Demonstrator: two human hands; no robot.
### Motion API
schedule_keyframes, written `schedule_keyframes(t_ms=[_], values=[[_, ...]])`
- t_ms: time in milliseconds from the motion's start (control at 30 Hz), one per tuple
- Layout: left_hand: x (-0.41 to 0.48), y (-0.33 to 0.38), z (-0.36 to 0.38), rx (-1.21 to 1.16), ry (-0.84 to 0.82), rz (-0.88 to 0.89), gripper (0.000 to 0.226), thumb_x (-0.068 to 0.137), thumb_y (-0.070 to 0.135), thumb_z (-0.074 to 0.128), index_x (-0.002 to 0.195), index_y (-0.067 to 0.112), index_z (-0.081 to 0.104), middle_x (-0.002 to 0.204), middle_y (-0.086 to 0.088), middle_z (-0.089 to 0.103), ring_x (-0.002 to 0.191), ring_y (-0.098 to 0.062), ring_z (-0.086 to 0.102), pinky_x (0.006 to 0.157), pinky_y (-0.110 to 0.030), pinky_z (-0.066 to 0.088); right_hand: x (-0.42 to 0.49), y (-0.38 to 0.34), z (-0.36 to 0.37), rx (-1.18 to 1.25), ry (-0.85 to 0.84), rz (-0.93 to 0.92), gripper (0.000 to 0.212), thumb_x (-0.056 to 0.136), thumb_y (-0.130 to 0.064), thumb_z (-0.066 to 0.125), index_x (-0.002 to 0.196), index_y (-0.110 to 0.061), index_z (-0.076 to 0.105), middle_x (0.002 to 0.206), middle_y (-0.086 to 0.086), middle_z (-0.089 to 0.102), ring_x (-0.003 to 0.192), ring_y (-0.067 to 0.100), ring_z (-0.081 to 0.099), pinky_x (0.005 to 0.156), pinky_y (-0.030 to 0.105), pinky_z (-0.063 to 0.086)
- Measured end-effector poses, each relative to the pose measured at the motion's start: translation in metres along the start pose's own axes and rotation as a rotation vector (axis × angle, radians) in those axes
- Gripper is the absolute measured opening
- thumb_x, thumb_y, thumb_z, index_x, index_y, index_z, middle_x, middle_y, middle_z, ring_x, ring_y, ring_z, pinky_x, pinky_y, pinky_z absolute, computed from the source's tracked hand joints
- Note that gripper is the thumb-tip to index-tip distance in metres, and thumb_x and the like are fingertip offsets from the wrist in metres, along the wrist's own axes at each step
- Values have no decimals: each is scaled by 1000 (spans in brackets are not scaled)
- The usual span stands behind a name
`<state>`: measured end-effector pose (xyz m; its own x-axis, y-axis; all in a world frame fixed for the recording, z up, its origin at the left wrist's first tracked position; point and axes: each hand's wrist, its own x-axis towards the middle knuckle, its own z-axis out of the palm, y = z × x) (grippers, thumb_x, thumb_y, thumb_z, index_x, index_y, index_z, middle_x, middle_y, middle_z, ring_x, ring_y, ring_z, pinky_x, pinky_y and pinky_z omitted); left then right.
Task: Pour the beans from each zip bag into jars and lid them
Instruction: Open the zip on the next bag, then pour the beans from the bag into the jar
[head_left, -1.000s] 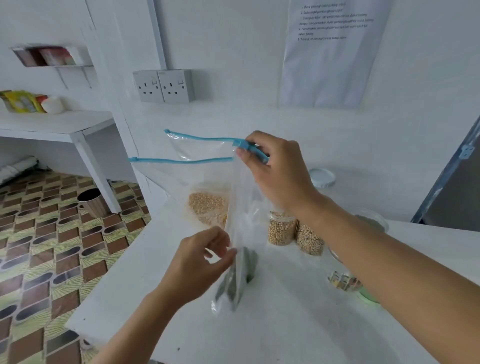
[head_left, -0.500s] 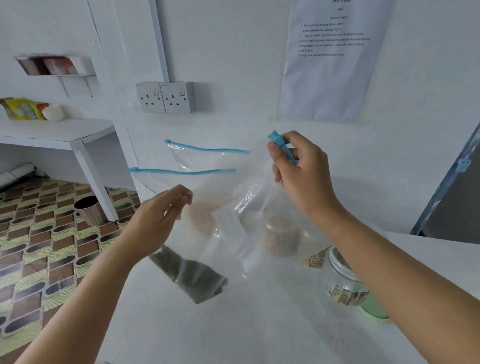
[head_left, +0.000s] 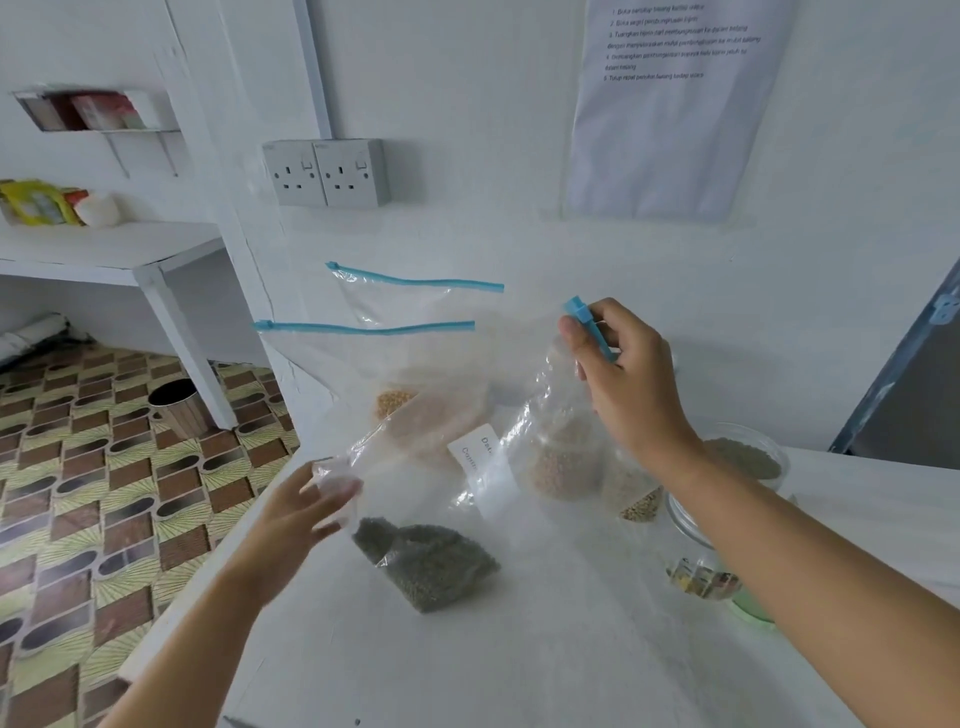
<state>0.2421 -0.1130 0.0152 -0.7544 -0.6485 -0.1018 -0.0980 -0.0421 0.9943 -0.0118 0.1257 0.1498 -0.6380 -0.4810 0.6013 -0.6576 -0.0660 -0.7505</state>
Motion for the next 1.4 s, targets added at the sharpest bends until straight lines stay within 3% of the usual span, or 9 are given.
schedule_keyframes(t_ms=[33, 100, 200, 267, 433, 600, 733, 833, 1400], values=[[-1, -11, 3, -133, 6, -13, 90, 58, 55, 95, 128, 10, 63, 123, -14, 72, 119, -28, 67, 101, -49, 49, 0, 0, 0, 3, -7, 2, 31, 103, -36, 59, 87, -9, 57, 68, 14, 54, 57, 14, 45, 54, 34, 41], [-1, -24, 11, -296, 31, -4, 52, 83, 41, 77, 120, 5, 67, 127, -25, 65, 118, -33, 65, 101, -50, 51, -1, 1, -1, 5, -14, 3, 31, 103, -36, 59, 88, -9, 58, 66, 7, 54, 56, 12, 47, 54, 33, 42], [4, -21, 22, -389, 112, 42, 22, 95, 26, 54, 97, 9, 68, 107, -21, 68, 111, -32, 68, 92, -44, 59, -1, 1, -3, 19, -10, 6, 31, 103, -35, 59, 87, -9, 57, 63, 3, 53, 54, 11, 47, 53, 31, 41], [7, -6, 25, -443, 123, 89, 20, 97, 24, 53, 89, 12, 67, 96, -12, 66, 104, -29, 72, 92, -42, 59, -1, -1, -6, 48, -5, 8, 31, 103, -34, 59, 86, -9, 56, 61, 1, 52, 51, 10, 47, 53, 29, 40], [4, 32, 18, -495, 94, 199, 18, 101, 19, 48, 90, 15, 63, 95, -6, 68, 101, -24, 73, 96, -45, 58, 0, -14, -20, 130, 26, -15, 29, 104, -31, 58, 85, -10, 56, 63, 9, 53, 45, 18, 45, 44, 25, 40], [10, 78, 9, -448, 102, 301, 29, 105, 14, 46, 87, 22, 67, 94, 0, 68, 95, -17, 73, 88, -34, 60, 6, -23, -30, 163, 73, -40, 31, 105, -27, 57, 84, -5, 53, 63, 7, 53, 45, 27, 48, 44, 34, 43], [17, 116, 14, -364, 131, 404, 22, 102, 18, 53, 89, 22, 69, 91, 3, 67, 85, -10, 71, 76, -22, 56, 12, -23, -38, 231, 154, 1, 31, 105, -29, 56, 80, -12, 51, 60, 4, 51, 44, 23, 45, 47, 28, 40], [20, 138, 18, -296, 144, 454, 16, 102, 24, 53, 92, 19, 65, 91, 1, 65, 86, -9, 71, 78, -22, 56, 13, -23, -43, 246, 187, 25, 31, 106, -29, 56, 80, -12, 50, 58, 2, 49, 43, 21, 42, 48, 27, 39], [34, 184, 48, -291, 133, 469, 20, 103, 25, 55, 86, 21, 64, 86, 5, 63, 79, -9, 69, 74, -26, 55, 17, -34, -63, 406, 297, 132, 29, 103, -30, 60, 82, -13, 51, 57, 2, 49, 45, 20, 39, 46, 25, 36]])
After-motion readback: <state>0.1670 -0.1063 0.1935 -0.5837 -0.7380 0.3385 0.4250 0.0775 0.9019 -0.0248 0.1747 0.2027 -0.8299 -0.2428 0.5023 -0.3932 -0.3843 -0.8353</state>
